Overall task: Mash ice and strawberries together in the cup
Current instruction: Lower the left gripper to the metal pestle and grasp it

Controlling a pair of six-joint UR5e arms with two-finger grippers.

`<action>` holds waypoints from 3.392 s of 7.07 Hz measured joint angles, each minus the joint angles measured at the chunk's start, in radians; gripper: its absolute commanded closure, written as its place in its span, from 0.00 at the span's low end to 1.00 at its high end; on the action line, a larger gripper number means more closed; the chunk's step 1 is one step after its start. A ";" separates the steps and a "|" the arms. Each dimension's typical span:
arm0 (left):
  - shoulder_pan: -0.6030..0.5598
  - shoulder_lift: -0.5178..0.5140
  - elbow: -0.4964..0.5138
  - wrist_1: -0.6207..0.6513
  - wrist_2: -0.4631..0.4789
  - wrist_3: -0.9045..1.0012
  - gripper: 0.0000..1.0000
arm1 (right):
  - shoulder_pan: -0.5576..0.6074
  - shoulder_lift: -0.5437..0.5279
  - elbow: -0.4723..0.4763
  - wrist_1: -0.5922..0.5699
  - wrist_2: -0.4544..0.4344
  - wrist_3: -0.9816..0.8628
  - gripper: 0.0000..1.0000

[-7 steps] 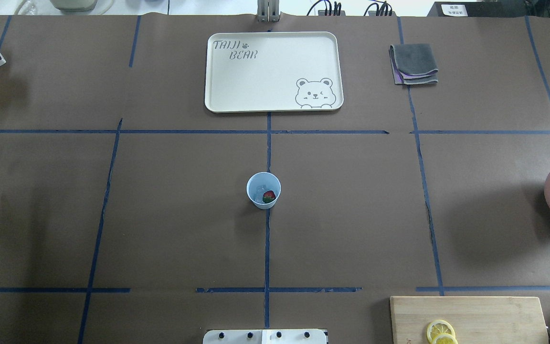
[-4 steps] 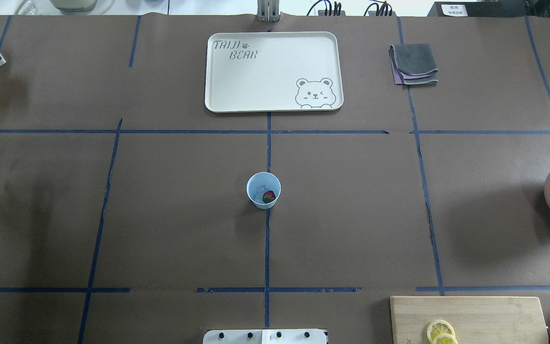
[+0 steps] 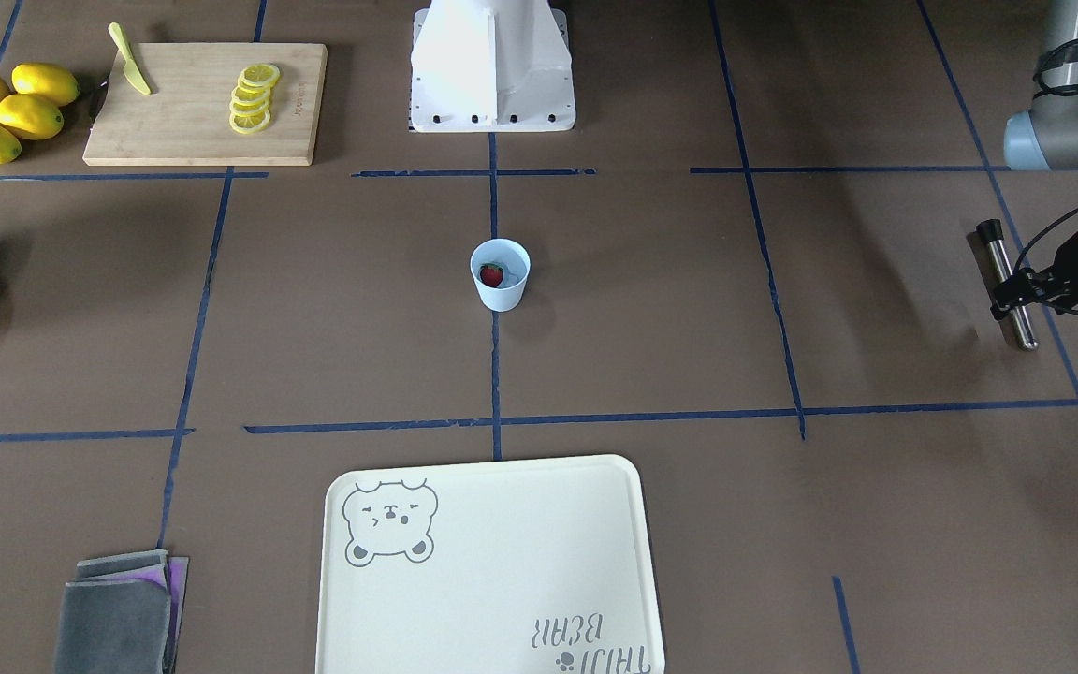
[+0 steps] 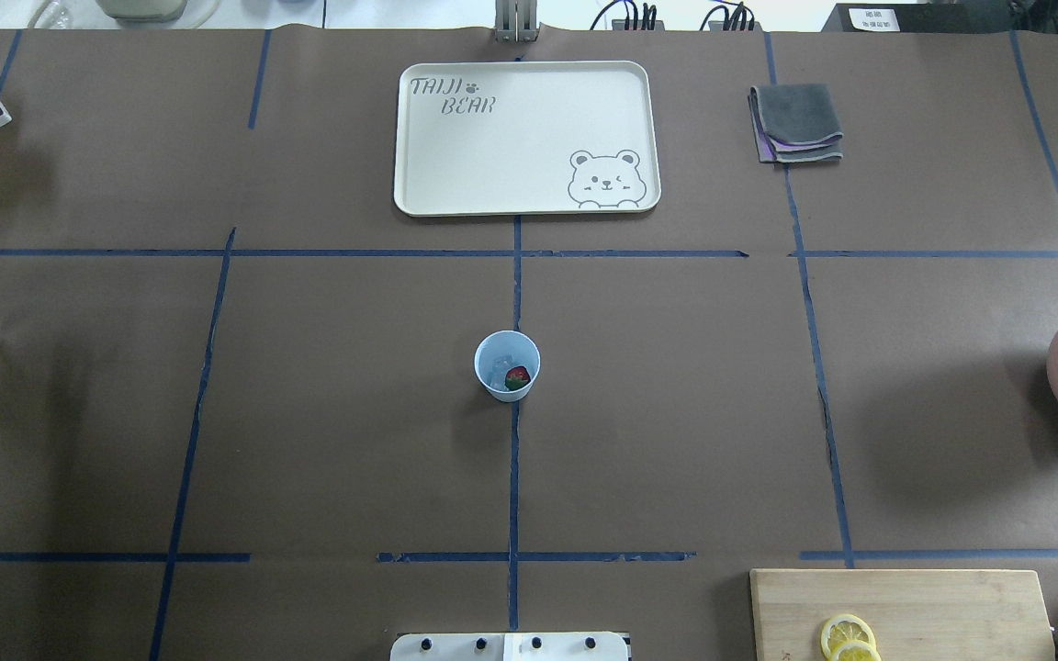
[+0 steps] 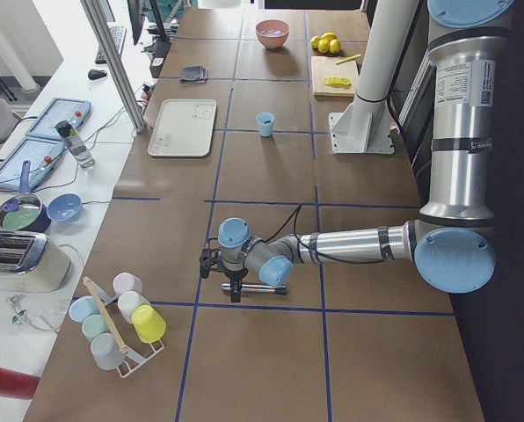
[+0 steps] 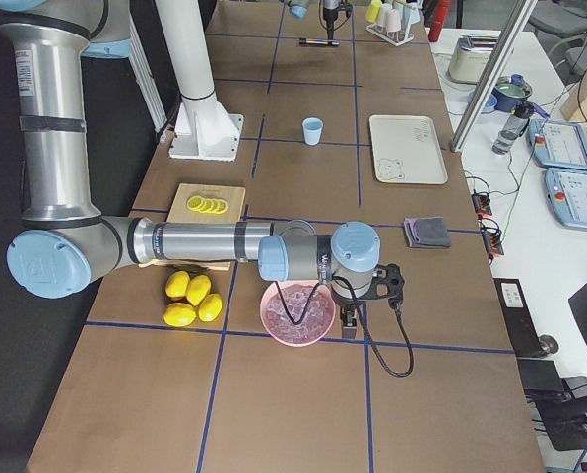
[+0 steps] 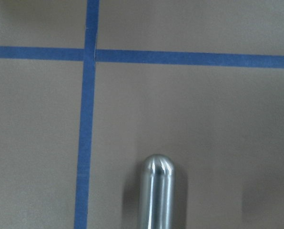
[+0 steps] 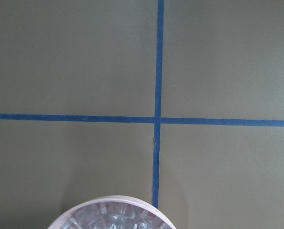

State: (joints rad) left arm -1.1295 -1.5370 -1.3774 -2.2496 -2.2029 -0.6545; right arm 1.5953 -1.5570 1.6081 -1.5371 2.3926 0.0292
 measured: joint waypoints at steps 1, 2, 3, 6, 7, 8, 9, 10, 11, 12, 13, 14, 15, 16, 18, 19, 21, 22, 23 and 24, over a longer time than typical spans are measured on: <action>0.000 -0.001 0.012 -0.018 0.000 -0.001 0.08 | 0.000 0.000 0.000 0.000 -0.001 0.000 0.00; 0.000 -0.001 0.021 -0.031 0.000 -0.002 0.11 | 0.000 0.000 0.001 0.001 -0.001 0.000 0.00; 0.001 -0.001 0.024 -0.037 0.000 -0.005 0.16 | 0.000 0.000 0.002 0.001 -0.001 0.000 0.00; 0.002 -0.002 0.024 -0.042 0.000 -0.006 0.30 | 0.000 0.001 0.006 0.002 -0.002 -0.001 0.00; 0.002 -0.002 0.023 -0.042 0.000 -0.005 0.30 | 0.000 0.001 0.007 0.002 -0.002 -0.002 0.00; 0.002 -0.002 0.023 -0.042 0.000 -0.003 0.30 | 0.000 0.002 0.007 0.002 -0.002 -0.003 0.00; 0.003 -0.002 0.023 -0.042 0.000 -0.002 0.32 | 0.000 0.002 0.006 0.002 -0.002 -0.003 0.00; 0.003 -0.002 0.024 -0.042 0.000 -0.001 0.33 | 0.000 0.002 0.006 0.002 -0.003 -0.003 0.00; 0.003 -0.002 0.024 -0.042 0.000 -0.001 0.34 | 0.000 0.002 0.006 0.002 -0.003 -0.003 0.00; 0.004 -0.002 0.024 -0.042 0.000 -0.002 0.34 | 0.000 0.002 0.006 0.002 -0.003 -0.003 0.00; 0.004 -0.002 0.024 -0.042 0.000 -0.002 0.39 | 0.000 0.002 0.006 0.002 -0.003 -0.003 0.00; 0.008 -0.002 0.024 -0.042 0.000 -0.003 0.50 | 0.000 0.002 0.005 0.002 -0.003 -0.003 0.00; 0.012 -0.002 0.024 -0.041 0.000 -0.006 0.60 | 0.000 0.002 0.005 0.002 -0.003 -0.003 0.00; 0.015 -0.002 0.026 -0.041 0.000 -0.007 0.74 | 0.000 0.002 0.004 0.002 -0.003 -0.004 0.00; 0.016 -0.002 0.026 -0.042 0.000 -0.004 0.93 | 0.000 0.002 0.004 0.002 -0.003 -0.004 0.00; 0.016 -0.001 0.023 -0.042 -0.003 -0.002 0.99 | 0.000 0.002 0.004 0.002 -0.003 -0.005 0.00; 0.013 0.001 -0.007 -0.035 -0.022 -0.001 1.00 | 0.000 0.002 0.004 0.002 -0.003 -0.008 0.00; -0.001 0.002 -0.052 -0.028 -0.050 -0.001 1.00 | 0.000 0.002 0.006 0.003 -0.003 -0.009 0.00; -0.028 0.000 -0.112 -0.025 -0.073 0.000 1.00 | 0.000 0.002 0.007 0.003 -0.004 -0.008 0.00; -0.052 -0.011 -0.190 -0.025 -0.071 0.002 1.00 | 0.000 0.002 0.009 0.003 -0.004 -0.007 0.00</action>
State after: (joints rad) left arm -1.1819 -1.5481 -1.5678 -2.2746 -2.2740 -0.6530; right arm 1.5953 -1.5555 1.6172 -1.5343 2.3886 0.0224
